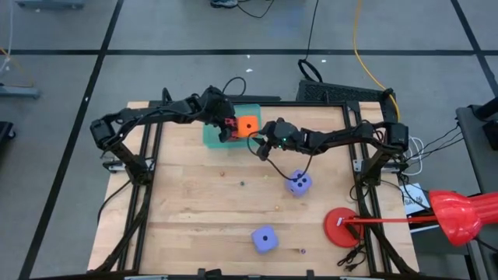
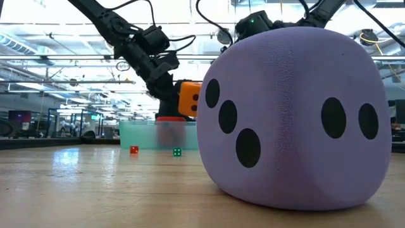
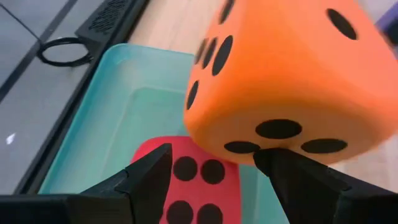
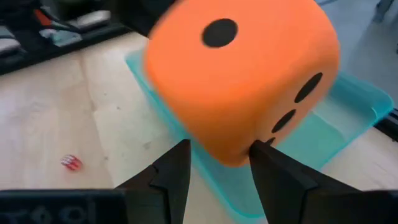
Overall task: Pick & Place Dice
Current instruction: Put the large orange dice into the green bin
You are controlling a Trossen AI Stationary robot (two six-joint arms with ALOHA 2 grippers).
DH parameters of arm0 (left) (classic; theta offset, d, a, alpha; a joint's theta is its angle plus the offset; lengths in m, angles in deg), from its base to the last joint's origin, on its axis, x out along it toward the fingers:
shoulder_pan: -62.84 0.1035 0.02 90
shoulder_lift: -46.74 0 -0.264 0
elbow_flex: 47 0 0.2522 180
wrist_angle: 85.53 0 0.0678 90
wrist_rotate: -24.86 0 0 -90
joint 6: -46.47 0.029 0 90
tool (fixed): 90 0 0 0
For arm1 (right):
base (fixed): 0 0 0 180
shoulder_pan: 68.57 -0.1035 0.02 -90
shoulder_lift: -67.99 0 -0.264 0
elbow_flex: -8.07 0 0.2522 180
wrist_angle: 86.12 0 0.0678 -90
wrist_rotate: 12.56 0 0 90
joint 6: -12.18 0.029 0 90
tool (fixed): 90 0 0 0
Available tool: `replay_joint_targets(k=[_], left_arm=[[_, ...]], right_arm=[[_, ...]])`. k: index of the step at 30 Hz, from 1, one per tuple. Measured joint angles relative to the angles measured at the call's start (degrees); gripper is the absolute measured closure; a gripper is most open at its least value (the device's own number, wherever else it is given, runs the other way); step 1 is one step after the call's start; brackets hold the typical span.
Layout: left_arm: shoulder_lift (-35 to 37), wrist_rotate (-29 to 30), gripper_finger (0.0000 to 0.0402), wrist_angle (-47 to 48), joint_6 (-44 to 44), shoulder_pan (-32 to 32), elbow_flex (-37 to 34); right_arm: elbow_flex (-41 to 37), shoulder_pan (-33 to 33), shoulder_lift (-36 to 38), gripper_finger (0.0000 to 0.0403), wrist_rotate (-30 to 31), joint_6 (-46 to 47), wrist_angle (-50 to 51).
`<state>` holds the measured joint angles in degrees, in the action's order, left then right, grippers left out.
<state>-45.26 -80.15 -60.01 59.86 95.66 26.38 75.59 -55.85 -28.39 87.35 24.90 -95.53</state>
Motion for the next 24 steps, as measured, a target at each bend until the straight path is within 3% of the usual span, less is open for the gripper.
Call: replay_joint_targets(k=[24], left_arm=[[-0.02,0.70,0.0135,0.25,-0.39,0.04,0.00]], right_arm=[[0.07,-0.01,0.11,0.0250,0.34,-0.63,2.38]])
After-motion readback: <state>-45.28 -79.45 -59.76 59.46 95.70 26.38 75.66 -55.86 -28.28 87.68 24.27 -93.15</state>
